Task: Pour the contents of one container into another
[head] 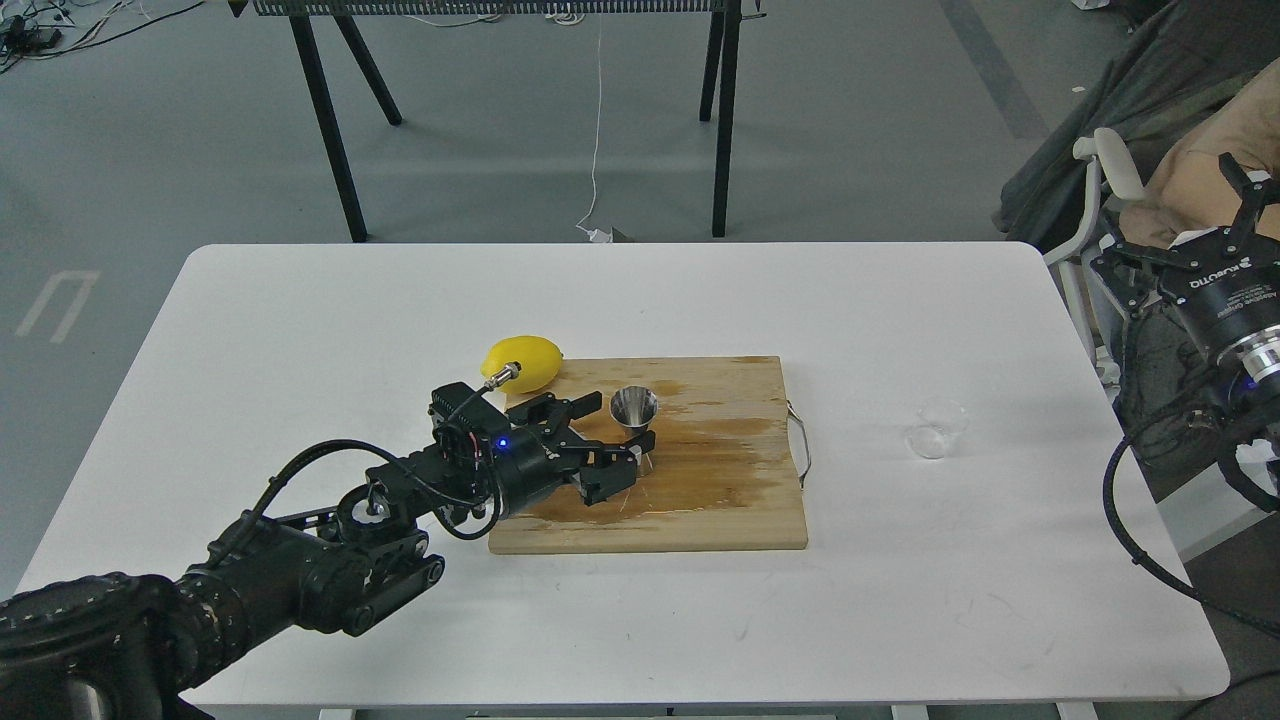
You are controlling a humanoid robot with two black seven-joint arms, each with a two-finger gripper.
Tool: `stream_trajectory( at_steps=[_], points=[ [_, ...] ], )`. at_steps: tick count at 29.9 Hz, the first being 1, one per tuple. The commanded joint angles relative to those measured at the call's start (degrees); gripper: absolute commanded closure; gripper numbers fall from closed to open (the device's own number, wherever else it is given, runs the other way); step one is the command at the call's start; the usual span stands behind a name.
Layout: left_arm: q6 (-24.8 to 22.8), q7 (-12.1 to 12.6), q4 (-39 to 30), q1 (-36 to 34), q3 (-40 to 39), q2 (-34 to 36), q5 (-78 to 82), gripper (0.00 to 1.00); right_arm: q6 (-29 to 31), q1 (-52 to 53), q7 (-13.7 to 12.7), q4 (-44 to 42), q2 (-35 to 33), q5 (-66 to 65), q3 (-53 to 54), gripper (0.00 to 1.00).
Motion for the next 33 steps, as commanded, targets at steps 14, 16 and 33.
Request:
stream_trajectory(
  at_steps=[14, 16, 33],
  points=[
    [-0.26, 0.00, -10.81, 4.44, -0.17, 9.59, -3.76, 0.08, 0.00, -0.10, 0.00, -0.07, -0.08, 0.00, 0.07, 0.01],
    [-1.57, 0.00, -14.41, 4.88, -0.17, 13.09, -7.17, 0.08, 0.00, -0.10, 0.00, 0.01, -0.08, 0.09, 0.07, 0.01],
    [-49.62, 0.00, -20.43, 4.10, -32.07, 30.60, -48.47, 0.05, 0.00, 0.25, -0.88, 0.80, 2.72, 1.92, -0.20, 0.01]
  ],
)
